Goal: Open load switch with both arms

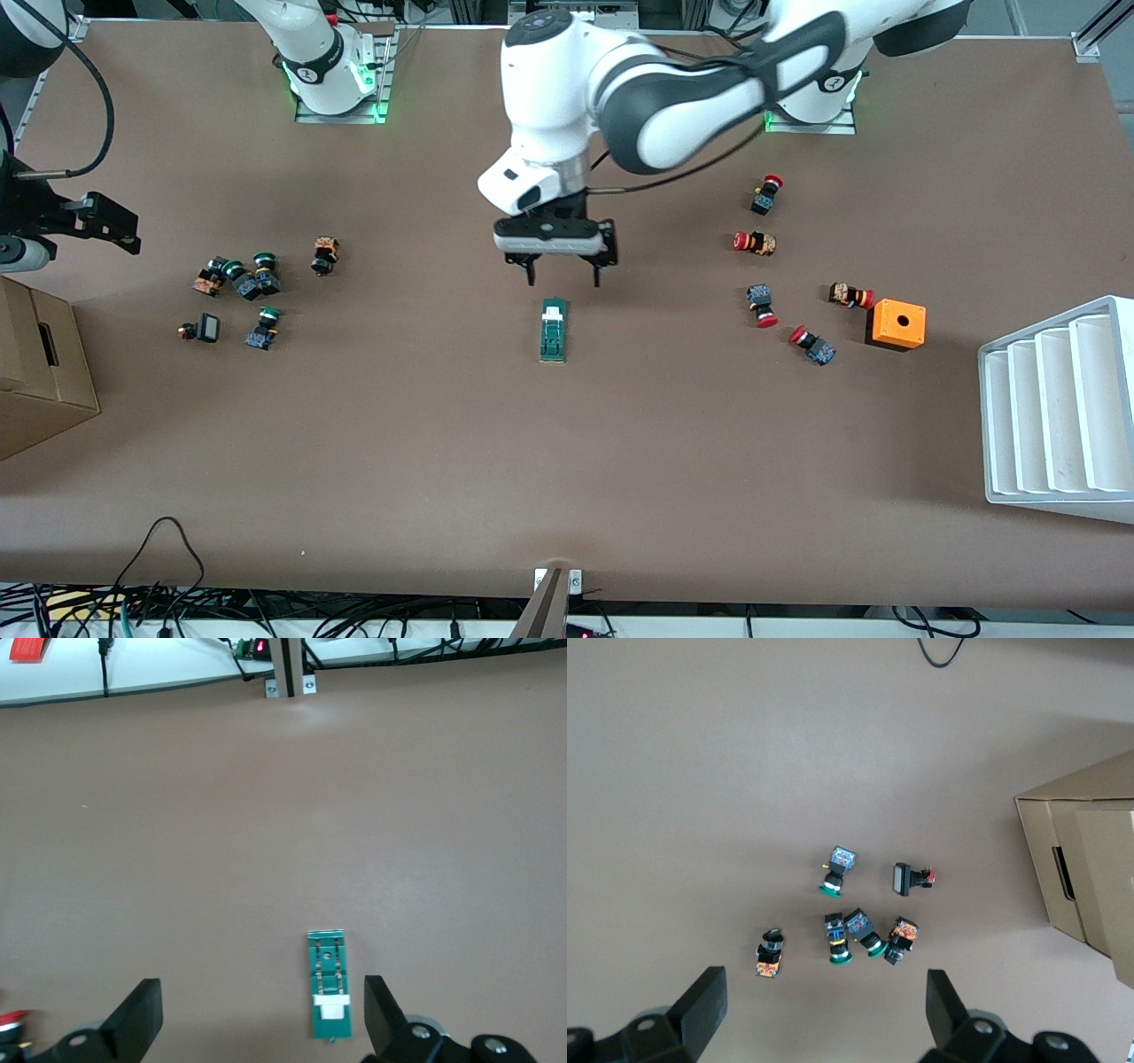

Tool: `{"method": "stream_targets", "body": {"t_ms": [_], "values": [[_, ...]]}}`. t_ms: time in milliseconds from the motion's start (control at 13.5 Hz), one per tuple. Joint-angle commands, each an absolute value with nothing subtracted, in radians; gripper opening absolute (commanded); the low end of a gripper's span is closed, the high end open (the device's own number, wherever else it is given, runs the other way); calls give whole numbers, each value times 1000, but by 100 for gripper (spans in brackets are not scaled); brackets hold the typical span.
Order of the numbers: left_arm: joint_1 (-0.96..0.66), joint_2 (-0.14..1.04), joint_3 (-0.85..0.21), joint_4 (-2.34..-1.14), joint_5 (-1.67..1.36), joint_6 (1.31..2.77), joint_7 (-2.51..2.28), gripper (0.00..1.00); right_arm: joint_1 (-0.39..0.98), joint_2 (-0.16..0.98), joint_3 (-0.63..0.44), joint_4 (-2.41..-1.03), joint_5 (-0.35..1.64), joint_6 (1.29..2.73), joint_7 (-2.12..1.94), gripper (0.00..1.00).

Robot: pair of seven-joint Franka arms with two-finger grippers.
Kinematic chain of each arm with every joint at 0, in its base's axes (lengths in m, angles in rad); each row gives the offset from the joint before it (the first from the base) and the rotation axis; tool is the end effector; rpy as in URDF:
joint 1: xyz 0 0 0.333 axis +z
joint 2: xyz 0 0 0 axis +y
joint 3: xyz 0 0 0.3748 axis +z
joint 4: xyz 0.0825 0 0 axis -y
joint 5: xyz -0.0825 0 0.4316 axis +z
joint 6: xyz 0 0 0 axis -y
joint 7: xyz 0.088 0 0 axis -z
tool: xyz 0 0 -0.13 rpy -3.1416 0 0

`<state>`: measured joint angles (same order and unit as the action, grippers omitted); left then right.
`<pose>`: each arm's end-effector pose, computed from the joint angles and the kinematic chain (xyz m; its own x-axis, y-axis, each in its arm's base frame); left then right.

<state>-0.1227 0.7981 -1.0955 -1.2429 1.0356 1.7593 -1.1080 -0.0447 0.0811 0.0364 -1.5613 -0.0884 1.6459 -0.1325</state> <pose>0.5945 -0.5557 0.4802 0.9372 -0.0759 0.3404 -0.0563 -0.9962 -0.0670 0.6373 -0.0171 0.6221 0.9915 0.1298 -0.0080 0.1301 -0.9879 0.0848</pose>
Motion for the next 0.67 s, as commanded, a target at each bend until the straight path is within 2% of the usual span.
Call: {"method": "stream_targets", "body": {"t_ms": [0, 296, 593], "values": [[-138, 796, -1056, -1035, 881, 1639, -861, 100, -38, 83, 41, -1526, -77, 1614, -132, 99], [-143, 796, -908, -856, 663, 1517, -638, 100, -21, 83, 37, -1526, -77, 1609, -132, 99], [-153, 784, -767, -796, 580, 1386, -560, 100, -25, 84, 34, -1525, -78, 1612, -130, 99]]}}
